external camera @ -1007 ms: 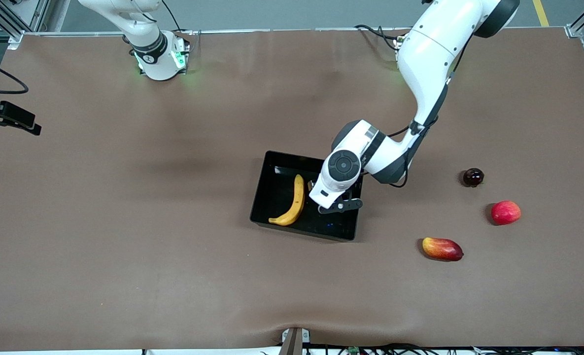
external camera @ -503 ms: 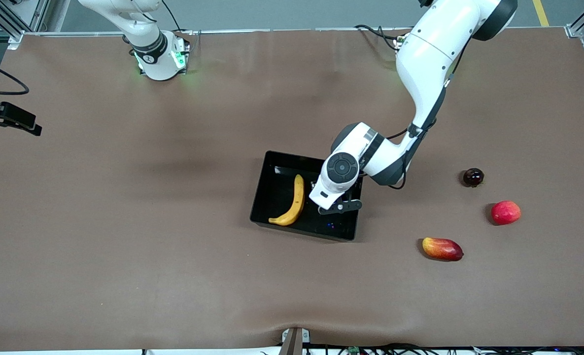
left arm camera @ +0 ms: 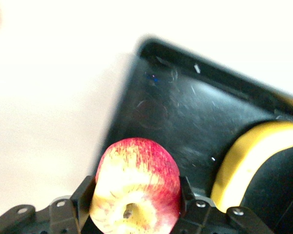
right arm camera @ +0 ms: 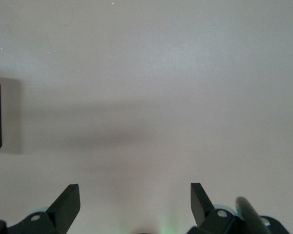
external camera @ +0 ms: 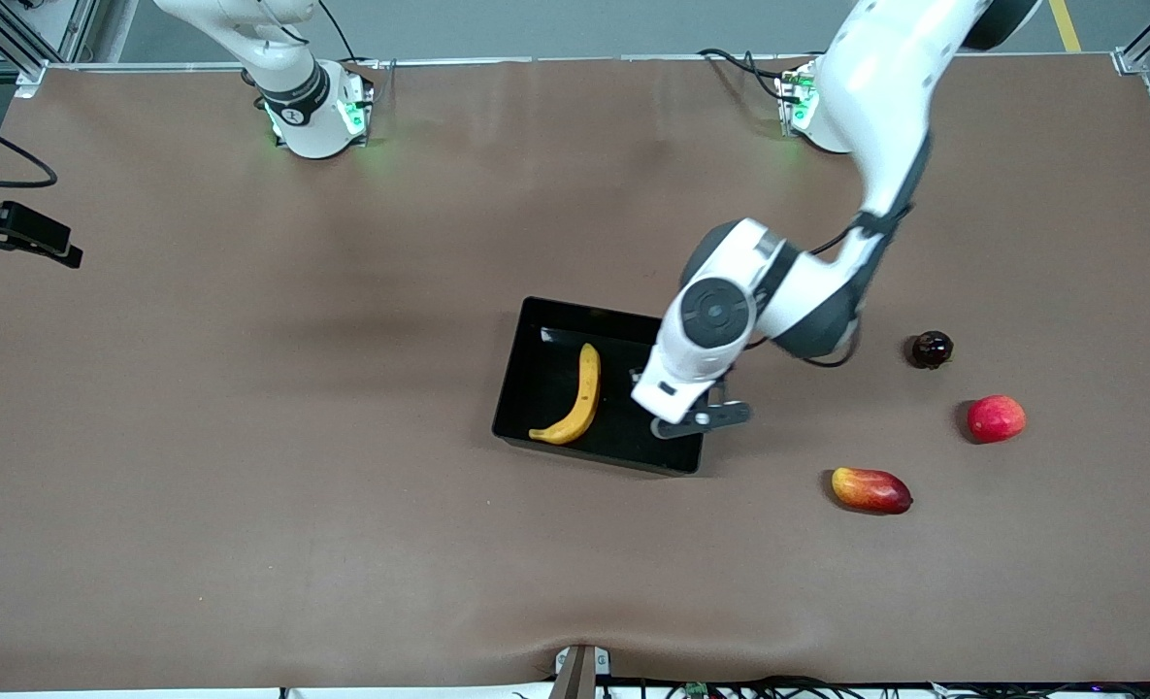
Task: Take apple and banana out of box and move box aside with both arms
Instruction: 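Lift the small apple and carry it beside the plum, then lower the small apple onto the table and open the left gripper, then move the left gripper back over the tray toward the banana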
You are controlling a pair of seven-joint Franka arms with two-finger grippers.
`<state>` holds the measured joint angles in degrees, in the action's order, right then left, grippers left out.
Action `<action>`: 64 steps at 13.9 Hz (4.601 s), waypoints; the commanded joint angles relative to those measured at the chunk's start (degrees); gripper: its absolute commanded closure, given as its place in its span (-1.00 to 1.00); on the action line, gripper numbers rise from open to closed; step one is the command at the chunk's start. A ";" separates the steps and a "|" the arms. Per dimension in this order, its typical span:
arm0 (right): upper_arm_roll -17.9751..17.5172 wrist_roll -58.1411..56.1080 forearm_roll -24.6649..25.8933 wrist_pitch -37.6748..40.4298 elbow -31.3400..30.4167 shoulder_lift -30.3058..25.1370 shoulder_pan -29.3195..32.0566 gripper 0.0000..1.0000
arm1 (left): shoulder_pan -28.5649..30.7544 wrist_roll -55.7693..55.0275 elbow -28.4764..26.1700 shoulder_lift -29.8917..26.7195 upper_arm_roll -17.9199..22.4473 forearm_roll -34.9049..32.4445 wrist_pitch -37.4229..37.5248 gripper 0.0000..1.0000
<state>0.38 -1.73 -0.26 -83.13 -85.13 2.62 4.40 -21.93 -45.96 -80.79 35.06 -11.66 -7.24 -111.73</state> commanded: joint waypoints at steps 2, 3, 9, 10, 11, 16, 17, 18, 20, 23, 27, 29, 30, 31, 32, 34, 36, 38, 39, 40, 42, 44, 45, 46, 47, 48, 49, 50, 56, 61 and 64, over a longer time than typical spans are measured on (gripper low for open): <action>-0.20 -0.55 -0.27 0.51 0.75 0.28 0.44 -1.00 | 7.93 9.45 -1.12 -6.67 -0.29 -1.90 6.16 1.00; -0.29 -0.55 -0.27 0.51 0.75 0.28 0.44 -1.00 | 10.48 12.88 -1.73 -7.28 -0.29 -1.90 7.65 1.00; -0.29 -0.55 -0.27 0.42 0.75 0.28 0.44 -1.00 | 22.45 20.73 -8.58 -6.50 -0.38 -5.50 6.37 1.00; -0.29 -0.55 -0.27 0.42 0.75 0.37 0.44 -1.00 | 24.11 21.87 -10.59 -5.98 -0.38 -6.20 4.18 1.00; -0.20 -0.55 -0.27 0.42 0.75 0.37 0.44 -1.00 | 26.05 22.14 -12.61 -5.80 -0.38 -7.07 1.54 1.00; -0.29 -0.55 -0.36 0.51 0.66 0.37 0.35 -1.00 | 30.63 24.87 -17.29 -2.82 -0.38 -7.87 -5.69 1.00; -0.29 -0.55 -0.36 0.51 0.66 0.37 0.35 -1.00 | 30.64 24.78 -17.29 -2.37 -0.38 -7.87 -5.69 1.00; -0.20 -0.55 -0.36 0.60 0.66 0.37 0.35 -1.00 | 30.55 24.70 -17.29 -1.67 -0.38 -7.87 -5.69 1.00; -0.20 -0.55 -0.36 0.69 0.66 0.37 0.43 -1.00 | 30.20 24.43 -18.16 -1.23 -0.47 -7.79 -5.69 1.00; -0.29 -0.55 -0.36 0.68 0.66 0.37 0.35 -1.00 | 30.02 23.90 -19.49 -1.49 -0.82 -7.79 -5.69 1.00; -0.20 -0.55 -0.36 0.60 0.66 0.45 0.44 -1.00 | 30.20 23.90 -19.58 -1.23 -0.82 -7.79 -5.69 1.00; -0.29 -0.47 -0.36 0.60 0.66 0.98 0.44 -1.00 | 30.20 23.99 -19.40 -1.14 -0.82 -7.79 -5.69 1.00; -0.20 -0.47 -0.36 0.60 0.75 1.07 0.44 -1.00 | 30.28 23.90 -19.23 -0.96 -0.82 -7.79 -5.78 1.00; -0.29 -0.47 -0.36 0.60 0.75 1.07 0.35 -1.00 | 30.37 23.99 -19.23 -0.35 -0.73 -7.79 -6.30 1.00; -0.29 -0.47 -0.36 0.60 0.66 1.07 0.43 -1.00 | 30.63 24.08 -19.23 -0.17 -0.73 -7.79 -6.74 1.00; -0.29 -0.47 -0.36 0.60 0.66 1.07 0.44 -1.00 | 30.99 23.90 -19.31 1.05 -0.73 -7.79 -8.05 1.00; -0.29 -0.47 -0.36 0.60 0.66 1.07 0.44 -1.00 | 30.81 23.73 -19.14 1.93 -0.73 -7.18 -8.76 1.00; -0.29 -0.47 -0.36 0.60 0.66 1.16 0.44 -1.00 | 30.55 23.73 -18.96 2.20 -0.82 -7.00 -8.85 0.46; -0.29 -0.47 -0.36 0.60 0.66 1.16 0.44 -1.00 | 30.55 23.73 -18.79 2.20 -0.82 -6.99 -8.85 -0.20; -0.20 -0.47 -0.36 0.60 0.66 1.16 0.44 -1.00 | 30.46 23.73 -18.70 2.03 -0.82 -6.99 -8.85 -0.99; -0.29 -0.55 -0.36 0.69 0.66 1.16 0.44 -1.00 | 30.37 23.90 -17.48 1.15 -0.82 -7.08 -8.33 -1.00; -0.29 -0.47 -0.36 0.69 0.66 1.16 0.44 -1.00 | 30.11 23.90 -15.19 -0.77 -1.08 -6.99 -7.11 -1.00; -0.29 -0.47 -0.36 0.69 0.66 1.16 0.44 -1.00 | 30.02 24.08 -14.05 -1.92 -1.26 -6.99 -5.88 -1.00; -0.20 -0.55 -0.36 0.69 0.66 1.16 0.44 -1.00 | 30.02 23.99 -12.82 -2.89 -2.83 -6.99 -4.65 -1.00; -0.29 -0.55 -0.36 0.69 0.58 1.16 0.44 -1.00 | 30.11 23.82 -11.33 -3.33 -4.50 -6.73 -3.16 -1.00; -0.29 -0.55 -0.36 0.69 0.58 1.16 0.44 -1.00 | 30.02 23.82 -9.58 -3.77 -5.56 -6.82 -0.97 -1.00; -0.29 -0.55 -0.36 0.69 0.58 1.16 0.44 -1.00 | 30.02 23.73 -7.99 -4.21 -6.61 -6.99 1.06 -1.00; -0.29 -0.55 -0.36 0.69 0.58 1.16 0.44 -1.00 | 30.02 23.55 -7.11 -5.08 -7.84 -6.99 2.21 -1.00; -0.20 -0.55 -0.36 0.69 0.58 1.16 0.44 -1.00 | 27.31 7.32 -6.13 -6.59 -16.81 -7.52 2.13 -1.00; -0.20 -0.55 -0.62 0.33 0.58 1.33 0.52 -1.00 | 16.94 0.37 -3.15 -3.87 -16.64 -7.52 -1.46 -1.00; -0.20 -0.55 -0.62 0.33 0.66 1.33 0.52 -1.00 | 12.02 -0.09 -2.62 -1.59 -16.29 -7.79 -5.76 -1.00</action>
<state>0.40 -1.73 -0.30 -82.98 -85.14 3.61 4.41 -7.64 -45.42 -85.59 30.98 -28.32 -13.85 -115.24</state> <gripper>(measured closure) 0.000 0.000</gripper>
